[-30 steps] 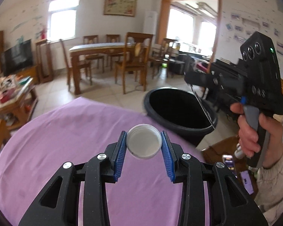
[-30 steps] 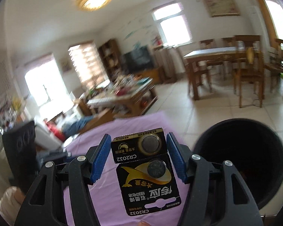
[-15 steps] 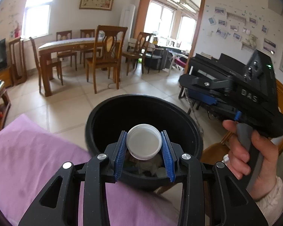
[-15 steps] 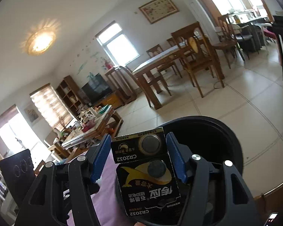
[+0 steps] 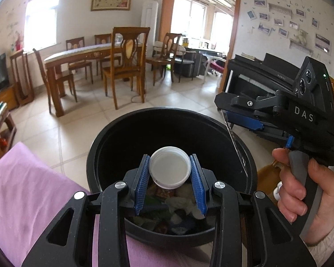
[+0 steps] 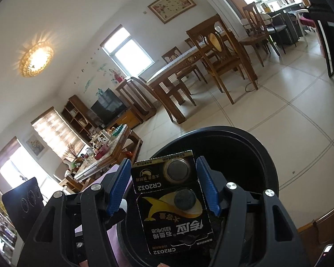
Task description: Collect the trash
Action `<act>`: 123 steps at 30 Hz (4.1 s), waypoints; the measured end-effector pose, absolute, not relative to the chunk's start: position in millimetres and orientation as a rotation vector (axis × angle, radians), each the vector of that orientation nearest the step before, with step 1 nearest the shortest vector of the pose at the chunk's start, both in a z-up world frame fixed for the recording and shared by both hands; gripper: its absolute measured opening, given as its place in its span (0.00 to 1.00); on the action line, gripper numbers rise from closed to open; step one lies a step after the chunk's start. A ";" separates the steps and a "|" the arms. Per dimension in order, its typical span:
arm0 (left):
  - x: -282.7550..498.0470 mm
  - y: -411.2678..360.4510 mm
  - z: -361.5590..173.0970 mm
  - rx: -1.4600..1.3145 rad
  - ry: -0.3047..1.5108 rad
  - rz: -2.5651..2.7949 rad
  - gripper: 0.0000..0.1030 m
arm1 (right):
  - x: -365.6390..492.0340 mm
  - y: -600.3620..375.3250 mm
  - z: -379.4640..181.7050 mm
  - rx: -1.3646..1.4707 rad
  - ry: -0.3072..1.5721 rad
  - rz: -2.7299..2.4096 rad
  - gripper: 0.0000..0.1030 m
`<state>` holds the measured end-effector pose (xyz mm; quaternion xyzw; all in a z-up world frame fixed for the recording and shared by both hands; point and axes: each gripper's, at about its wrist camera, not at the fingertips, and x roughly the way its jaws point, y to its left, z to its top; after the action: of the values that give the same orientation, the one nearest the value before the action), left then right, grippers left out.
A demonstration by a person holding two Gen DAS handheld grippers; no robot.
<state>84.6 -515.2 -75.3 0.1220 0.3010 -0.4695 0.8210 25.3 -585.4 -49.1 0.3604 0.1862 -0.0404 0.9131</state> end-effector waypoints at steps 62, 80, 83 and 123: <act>34.1 -65.4 -38.4 -0.042 0.554 -0.051 0.95 | 43.2 -181.7 7.0 0.039 0.355 0.067 0.95; 28.4 -67.8 -36.6 -0.056 0.542 -0.034 0.95 | 41.8 -182.2 6.7 0.063 0.358 0.073 0.95; 29.0 -66.0 -36.8 -0.054 0.538 -0.030 0.95 | 42.3 -181.7 6.3 0.065 0.359 0.075 0.95; 26.3 -66.8 -34.4 -0.048 0.530 -0.025 0.95 | 44.1 -173.2 6.1 0.083 0.367 0.082 0.95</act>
<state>26.3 -66.8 -34.4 -0.0235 0.2619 -0.0124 0.9647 44.1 -173.2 6.1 0.0414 0.1823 0.0408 0.9815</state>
